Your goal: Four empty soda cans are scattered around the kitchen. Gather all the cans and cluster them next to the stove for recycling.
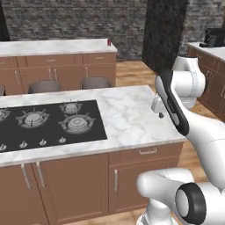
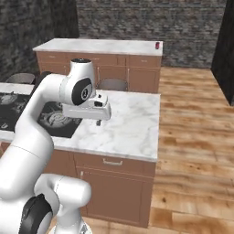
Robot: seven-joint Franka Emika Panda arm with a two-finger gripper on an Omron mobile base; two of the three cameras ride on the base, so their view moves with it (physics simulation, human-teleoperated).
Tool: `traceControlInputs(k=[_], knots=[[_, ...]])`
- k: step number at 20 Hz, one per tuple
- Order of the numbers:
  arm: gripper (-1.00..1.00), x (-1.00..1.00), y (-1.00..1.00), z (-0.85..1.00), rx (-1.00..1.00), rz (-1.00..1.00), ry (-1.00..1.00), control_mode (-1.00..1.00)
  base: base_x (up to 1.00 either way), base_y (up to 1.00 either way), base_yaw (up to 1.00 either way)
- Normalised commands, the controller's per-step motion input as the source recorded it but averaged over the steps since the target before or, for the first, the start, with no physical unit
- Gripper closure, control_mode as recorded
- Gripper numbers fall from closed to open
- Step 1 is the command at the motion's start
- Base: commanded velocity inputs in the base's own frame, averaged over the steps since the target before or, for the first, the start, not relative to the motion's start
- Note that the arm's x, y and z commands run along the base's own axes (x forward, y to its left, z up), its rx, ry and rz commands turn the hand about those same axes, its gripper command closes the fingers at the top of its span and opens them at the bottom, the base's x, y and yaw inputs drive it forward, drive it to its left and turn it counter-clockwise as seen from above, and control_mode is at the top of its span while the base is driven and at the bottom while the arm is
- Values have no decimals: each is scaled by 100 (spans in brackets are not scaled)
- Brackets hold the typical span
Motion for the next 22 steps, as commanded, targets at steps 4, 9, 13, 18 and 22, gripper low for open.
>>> traceControlInputs(k=[4,9,13,18,22], knots=[[-100,0,0,0,0,0,0,100,0,-100,0],[-100,0,0,0,0,0,0,100,0,-100,0],[-100,0,0,0,0,0,0,100,0,-100,0],[-100,0,0,0,0,0,0,100,3,-100,0],[-100,0,0,0,0,0,0,100,49,-100,0]])
